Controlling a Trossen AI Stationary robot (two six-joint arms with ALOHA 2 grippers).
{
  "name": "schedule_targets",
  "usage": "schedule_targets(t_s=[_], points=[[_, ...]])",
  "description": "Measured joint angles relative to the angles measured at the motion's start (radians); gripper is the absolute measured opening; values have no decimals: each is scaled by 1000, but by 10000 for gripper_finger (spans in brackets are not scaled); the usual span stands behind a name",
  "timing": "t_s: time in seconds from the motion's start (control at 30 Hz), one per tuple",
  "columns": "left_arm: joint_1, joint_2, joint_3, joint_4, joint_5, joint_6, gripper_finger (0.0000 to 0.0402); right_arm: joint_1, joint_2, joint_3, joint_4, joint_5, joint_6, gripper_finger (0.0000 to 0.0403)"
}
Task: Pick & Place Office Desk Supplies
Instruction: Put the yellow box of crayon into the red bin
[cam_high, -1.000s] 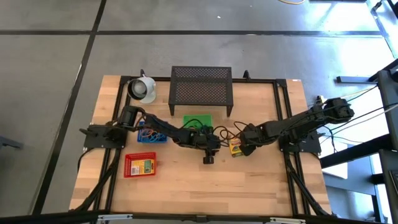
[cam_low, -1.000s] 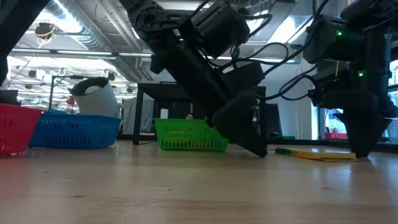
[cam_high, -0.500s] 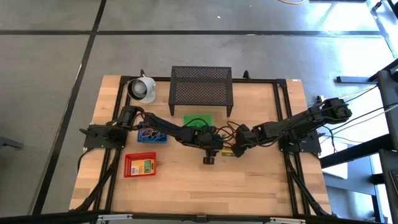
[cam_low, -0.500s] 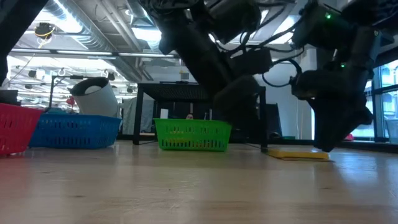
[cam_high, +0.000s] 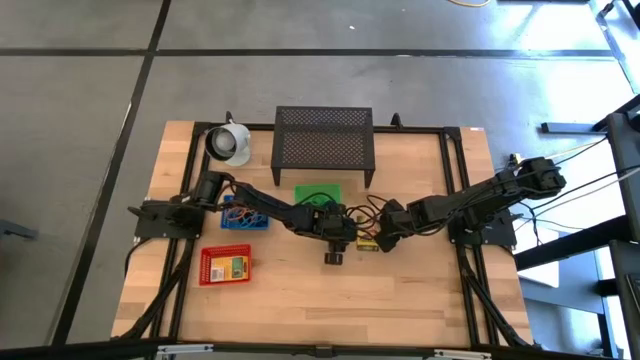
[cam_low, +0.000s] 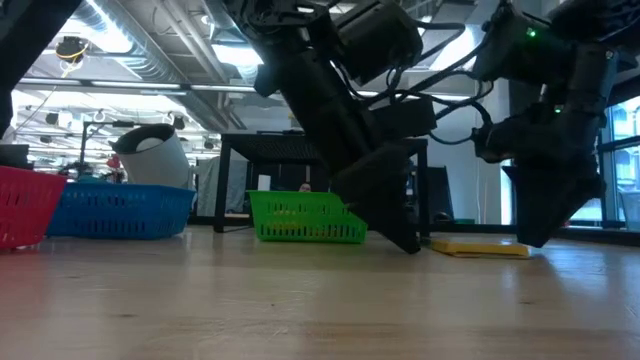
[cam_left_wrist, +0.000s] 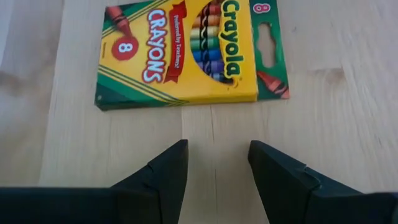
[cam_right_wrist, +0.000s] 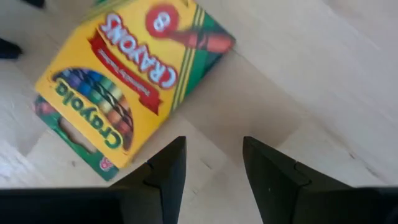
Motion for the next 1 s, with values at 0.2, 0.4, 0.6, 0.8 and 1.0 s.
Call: schedule_targets(t_s=[0.2,0.4,0.6,0.8,1.0], points=[[5,2,0,15,7,0,171,0,24,0,93,33,0,161],[7,3,0,15,9,0,171,0,95,5,201,8,9,162],[7,3,-1,12,9,0,171,5,94,20,217,13,-1,162],[7,4,-2,13,9,0,171,6,79,47,234,-10,-24,162],[7,2,-2,15,7,18,171,6,78,53,233,-16,-26,162]])
